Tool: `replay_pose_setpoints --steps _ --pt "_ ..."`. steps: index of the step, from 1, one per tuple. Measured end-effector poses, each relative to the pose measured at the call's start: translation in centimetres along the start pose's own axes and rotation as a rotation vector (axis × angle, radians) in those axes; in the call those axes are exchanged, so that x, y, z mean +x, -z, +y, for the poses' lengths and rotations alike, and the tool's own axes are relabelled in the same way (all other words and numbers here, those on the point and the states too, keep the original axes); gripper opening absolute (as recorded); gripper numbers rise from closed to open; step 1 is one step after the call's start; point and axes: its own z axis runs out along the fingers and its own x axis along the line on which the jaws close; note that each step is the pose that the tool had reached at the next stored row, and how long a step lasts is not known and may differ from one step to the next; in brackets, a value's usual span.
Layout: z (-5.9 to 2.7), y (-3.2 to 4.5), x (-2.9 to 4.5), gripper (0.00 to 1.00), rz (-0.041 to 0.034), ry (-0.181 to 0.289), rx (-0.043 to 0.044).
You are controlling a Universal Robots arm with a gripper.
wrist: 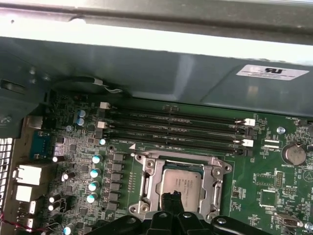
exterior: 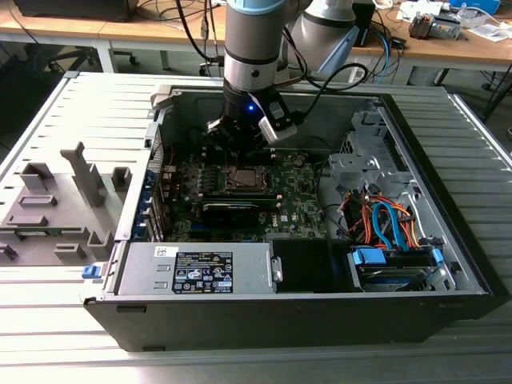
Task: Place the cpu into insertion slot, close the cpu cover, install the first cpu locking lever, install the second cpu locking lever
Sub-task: 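Install the first cpu locking lever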
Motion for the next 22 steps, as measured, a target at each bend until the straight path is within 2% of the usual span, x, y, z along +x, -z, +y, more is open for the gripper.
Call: replay_pose_setpoints --steps 10,19,22 --pt "0.17 -0.06 1.46 0.11 -0.0013 -0.008 -0.0001" --pt "0.30 0.05 1.57 0.11 -0.0015 -0.009 -0.0003" --pt "0.34 0.06 1.96 0.11 -0.0019 -0.009 -0.0001"
